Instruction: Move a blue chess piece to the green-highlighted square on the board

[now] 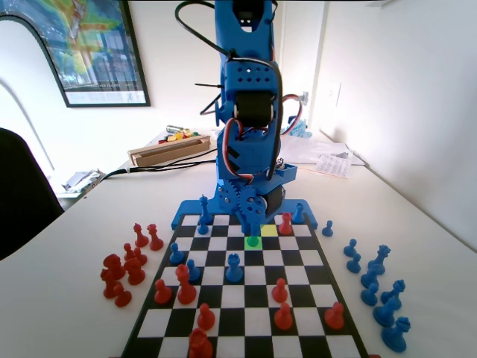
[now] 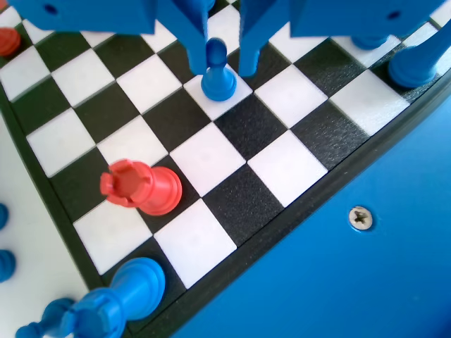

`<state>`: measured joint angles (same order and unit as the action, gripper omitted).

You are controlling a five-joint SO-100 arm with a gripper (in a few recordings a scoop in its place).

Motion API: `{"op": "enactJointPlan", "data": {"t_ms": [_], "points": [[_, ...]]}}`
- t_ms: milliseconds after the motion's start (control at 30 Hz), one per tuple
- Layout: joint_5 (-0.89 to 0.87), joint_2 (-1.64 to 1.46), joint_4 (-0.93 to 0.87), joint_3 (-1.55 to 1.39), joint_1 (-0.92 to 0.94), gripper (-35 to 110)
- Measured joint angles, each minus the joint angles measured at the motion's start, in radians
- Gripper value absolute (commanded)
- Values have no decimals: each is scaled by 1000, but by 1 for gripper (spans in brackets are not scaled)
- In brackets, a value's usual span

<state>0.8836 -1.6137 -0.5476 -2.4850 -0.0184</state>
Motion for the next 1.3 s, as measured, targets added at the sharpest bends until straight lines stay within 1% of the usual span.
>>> {"op": "enactJointPlan", "data": {"t_ms": [233, 633, 733, 867, 1000, 1300], "points": [[0, 0, -12, 9, 17, 12], [2, -46, -207, 190, 15, 11], [17, -77, -268, 238, 21, 7], [66, -127, -354, 302, 35, 3], [143, -179, -479, 377, 35, 1], [272, -302, -709, 546, 63, 1]]}}
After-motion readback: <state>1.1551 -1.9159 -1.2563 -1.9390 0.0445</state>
